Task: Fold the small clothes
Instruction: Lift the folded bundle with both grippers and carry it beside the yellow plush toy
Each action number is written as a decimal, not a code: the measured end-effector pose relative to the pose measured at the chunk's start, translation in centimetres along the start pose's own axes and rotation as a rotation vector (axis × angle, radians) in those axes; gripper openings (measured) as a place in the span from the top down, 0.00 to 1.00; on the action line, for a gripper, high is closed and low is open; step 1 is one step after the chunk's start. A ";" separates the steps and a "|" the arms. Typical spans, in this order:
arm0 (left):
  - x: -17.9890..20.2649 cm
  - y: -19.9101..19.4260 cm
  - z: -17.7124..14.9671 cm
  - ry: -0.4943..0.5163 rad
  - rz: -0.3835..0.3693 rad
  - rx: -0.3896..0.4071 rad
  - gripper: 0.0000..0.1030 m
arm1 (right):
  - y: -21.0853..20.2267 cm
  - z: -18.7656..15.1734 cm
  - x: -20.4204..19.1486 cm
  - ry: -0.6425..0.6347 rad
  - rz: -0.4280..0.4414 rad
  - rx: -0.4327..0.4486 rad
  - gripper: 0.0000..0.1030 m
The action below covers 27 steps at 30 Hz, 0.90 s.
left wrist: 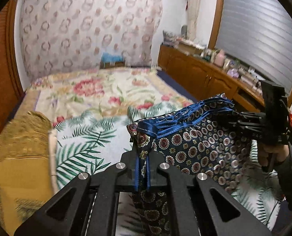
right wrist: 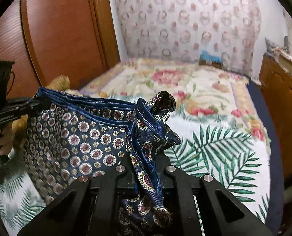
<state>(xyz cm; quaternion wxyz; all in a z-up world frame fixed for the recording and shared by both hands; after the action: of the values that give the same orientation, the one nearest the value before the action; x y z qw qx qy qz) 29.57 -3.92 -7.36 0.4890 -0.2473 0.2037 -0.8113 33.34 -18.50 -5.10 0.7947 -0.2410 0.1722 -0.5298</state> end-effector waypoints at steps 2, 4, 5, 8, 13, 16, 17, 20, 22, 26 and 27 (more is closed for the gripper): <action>0.2 -1.7 0.4 0.001 0.004 0.036 0.95 | -1.7 0.6 -0.4 -0.003 -0.001 0.052 0.91; 0.4 -3.7 0.9 0.007 0.017 0.074 0.95 | -3.3 1.4 -1.0 -0.008 0.003 0.098 0.91; 0.3 -4.2 1.1 0.009 0.024 0.084 0.95 | -4.1 1.8 -1.3 -0.013 0.002 0.118 0.91; 0.0 -6.4 1.4 0.018 0.047 0.124 0.95 | -5.8 2.9 -2.4 -0.040 0.001 0.168 0.91; -0.8 -9.7 1.8 0.026 0.089 0.176 0.95 | -7.7 4.5 -4.5 -0.094 0.011 0.221 0.91; -2.0 -11.7 1.6 0.019 0.120 0.203 0.95 | -7.9 5.1 -5.8 -0.129 0.023 0.236 0.91; -2.3 -12.1 1.5 0.016 0.128 0.209 0.95 | -7.8 5.0 -6.2 -0.144 0.027 0.239 0.91; -3.9 -13.6 0.8 0.001 0.166 0.226 0.95 | -7.1 6.1 -7.7 -0.202 0.040 0.248 0.91; -5.1 -14.4 0.2 -0.018 0.188 0.234 0.95 | -6.6 6.8 -8.3 -0.245 0.052 0.255 0.91; -7.7 -16.9 -1.6 -0.082 0.204 0.280 0.95 | -5.4 8.8 -10.7 -0.334 0.074 0.259 0.91; -7.9 -17.3 -1.9 -0.090 0.207 0.287 0.95 | -5.0 9.3 -11.5 -0.362 0.070 0.254 0.91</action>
<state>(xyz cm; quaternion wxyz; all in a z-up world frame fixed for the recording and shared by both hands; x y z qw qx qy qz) 19.57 10.89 -0.60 0.6089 -0.1884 0.0881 -0.7655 30.16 -7.63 5.61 0.8547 -0.2239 -0.0331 -0.4672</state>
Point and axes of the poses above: each gripper's, at about its wrist camera, not at the fingertips, and y roughly the way its jaws point, x to its right, z to its top, the point moved 8 cm from there along y, roughly the way its jaws point, and after that the axes turned 5 degrees about -z, right-handed, at the moved point
